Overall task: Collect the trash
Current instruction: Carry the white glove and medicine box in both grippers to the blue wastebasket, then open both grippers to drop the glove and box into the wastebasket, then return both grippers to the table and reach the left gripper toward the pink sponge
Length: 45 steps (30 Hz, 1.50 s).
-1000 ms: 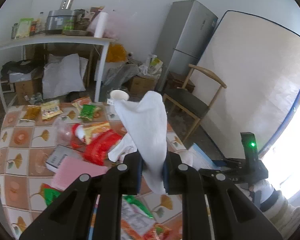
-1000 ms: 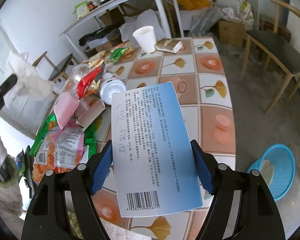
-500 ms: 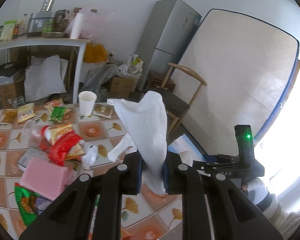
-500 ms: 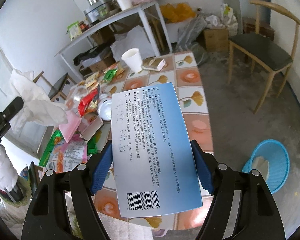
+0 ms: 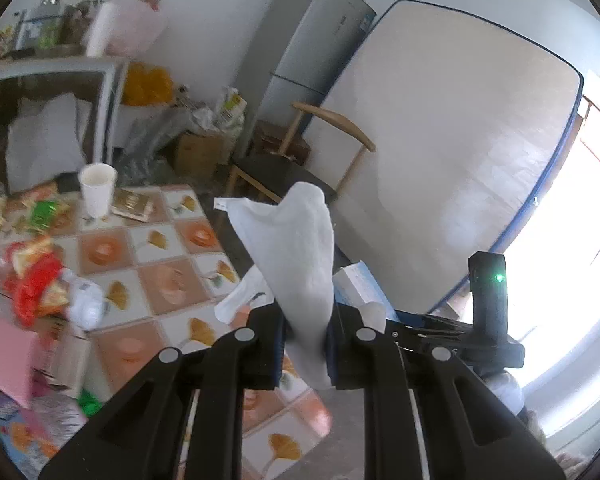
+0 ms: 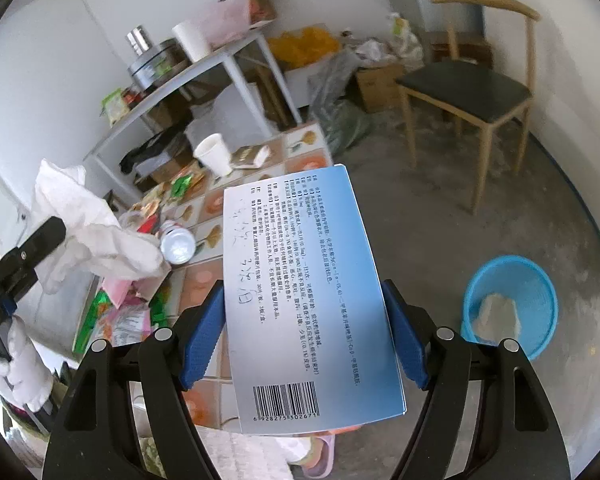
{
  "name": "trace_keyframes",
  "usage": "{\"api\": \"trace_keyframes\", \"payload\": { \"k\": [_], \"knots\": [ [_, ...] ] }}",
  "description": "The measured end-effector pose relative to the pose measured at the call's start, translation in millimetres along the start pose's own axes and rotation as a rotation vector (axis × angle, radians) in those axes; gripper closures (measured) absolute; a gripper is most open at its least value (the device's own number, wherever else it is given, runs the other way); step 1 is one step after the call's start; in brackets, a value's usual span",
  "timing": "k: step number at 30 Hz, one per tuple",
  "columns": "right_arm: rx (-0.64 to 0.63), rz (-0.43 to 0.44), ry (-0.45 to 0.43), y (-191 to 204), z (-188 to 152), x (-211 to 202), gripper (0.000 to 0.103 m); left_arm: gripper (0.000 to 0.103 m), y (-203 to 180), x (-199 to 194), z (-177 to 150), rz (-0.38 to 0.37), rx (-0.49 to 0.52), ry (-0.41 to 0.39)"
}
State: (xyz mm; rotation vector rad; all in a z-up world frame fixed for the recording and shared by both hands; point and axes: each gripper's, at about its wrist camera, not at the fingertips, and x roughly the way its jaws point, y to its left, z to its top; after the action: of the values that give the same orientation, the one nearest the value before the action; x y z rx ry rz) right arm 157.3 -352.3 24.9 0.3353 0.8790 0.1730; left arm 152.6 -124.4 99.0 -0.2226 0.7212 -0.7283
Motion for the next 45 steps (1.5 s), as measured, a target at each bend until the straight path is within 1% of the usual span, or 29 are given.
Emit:
{"api": "trace_keyframes", "payload": {
  "k": [3, 7, 13, 17, 19, 21, 25, 27, 28, 29, 30, 31, 32, 33, 35, 36, 38, 41, 43, 45],
  "knots": [
    [0.061, -0.009, -0.021, -22.1, -6.2, -7.6, 0.032, 0.088, -12.9, 21.5, -3.8, -0.029, -0.009, 0.041],
    [0.140, -0.035, -0.048, -52.8, -19.1, -19.9, 0.032, 0.088, -33.3, 60.1, -5.4, -0.069, -0.009, 0.111],
    [0.311, -0.097, -0.079, -115.8, -41.3, -41.3, 0.032, 0.088, -77.3, 142.8, -11.1, -0.148, -0.011, 0.242],
    [0.429, -0.113, -0.091, -159.4, -55.7, -46.6, 0.032, 0.087, -109.4, 204.0, -23.7, -0.177, 0.022, 0.337],
    [0.487, -0.110, -0.092, -178.1, -62.6, -42.0, 0.032, 0.087, -120.3, 233.1, -30.9, -0.193, 0.021, 0.388],
    [0.538, -0.105, -0.091, -196.3, -66.8, -35.6, 0.032, 0.087, -129.0, 264.2, -37.9, -0.194, 0.024, 0.439],
    [0.629, -0.102, -0.091, -231.2, -67.6, -12.5, 0.032, 0.087, -141.4, 321.7, -48.5, -0.181, 0.048, 0.505],
    [0.676, -0.092, -0.093, -249.9, -61.5, 7.1, 0.032, 0.087, -143.8, 344.8, -50.2, -0.180, 0.055, 0.527],
    [0.698, -0.086, -0.098, -260.6, -59.3, 12.0, 0.032, 0.087, -145.6, 363.6, -51.1, -0.168, 0.060, 0.539],
    [0.725, -0.087, -0.106, -269.7, -56.3, 19.3, 0.030, 0.083, -146.7, 375.6, -51.3, -0.160, 0.062, 0.540],
    [0.753, -0.088, -0.119, -280.1, -54.5, 25.5, 0.030, 0.075, -145.5, 389.3, -51.5, -0.156, 0.065, 0.536],
    [0.786, -0.088, -0.142, -294.6, -54.8, 32.5, 0.027, 0.053, -146.6, 402.8, -52.2, -0.149, 0.076, 0.532],
    [0.825, -0.094, -0.162, -309.6, -57.4, 41.7, 0.024, 0.042, -147.6, 415.9, -54.3, -0.127, 0.095, 0.519],
    [0.850, -0.103, -0.166, -319.1, -61.0, 47.1, 0.024, 0.042, -147.1, 424.7, -57.3, -0.100, 0.111, 0.502],
    [0.930, -0.140, -0.152, -342.6, -77.9, 64.2, 0.024, 0.041, -144.8, 431.1, -65.2, -0.088, 0.124, 0.511],
    [0.957, -0.154, -0.146, -348.0, -86.4, 69.2, 0.024, 0.041, -144.9, 430.2, -67.8, -0.107, 0.123, 0.522],
    [0.971, -0.185, -0.137, -351.2, -100.7, 69.4, 0.024, 0.040, -146.8, 417.8, -67.7, -0.144, 0.133, 0.504],
    [0.936, -0.213, -0.141, -345.7, -111.7, 63.0, 0.024, 0.038, -148.7, 399.0, -56.9, -0.175, 0.159, 0.445],
    [0.908, -0.229, -0.152, -339.2, -112.8, 54.8, 0.024, 0.038, -148.0, 386.5, -47.9, -0.183, 0.163, 0.409],
    [0.863, -0.247, -0.172, -329.7, -112.3, 37.8, 0.024, 0.037, -145.4, 366.3, -36.2, -0.192, 0.162, 0.364]
  ]
}}
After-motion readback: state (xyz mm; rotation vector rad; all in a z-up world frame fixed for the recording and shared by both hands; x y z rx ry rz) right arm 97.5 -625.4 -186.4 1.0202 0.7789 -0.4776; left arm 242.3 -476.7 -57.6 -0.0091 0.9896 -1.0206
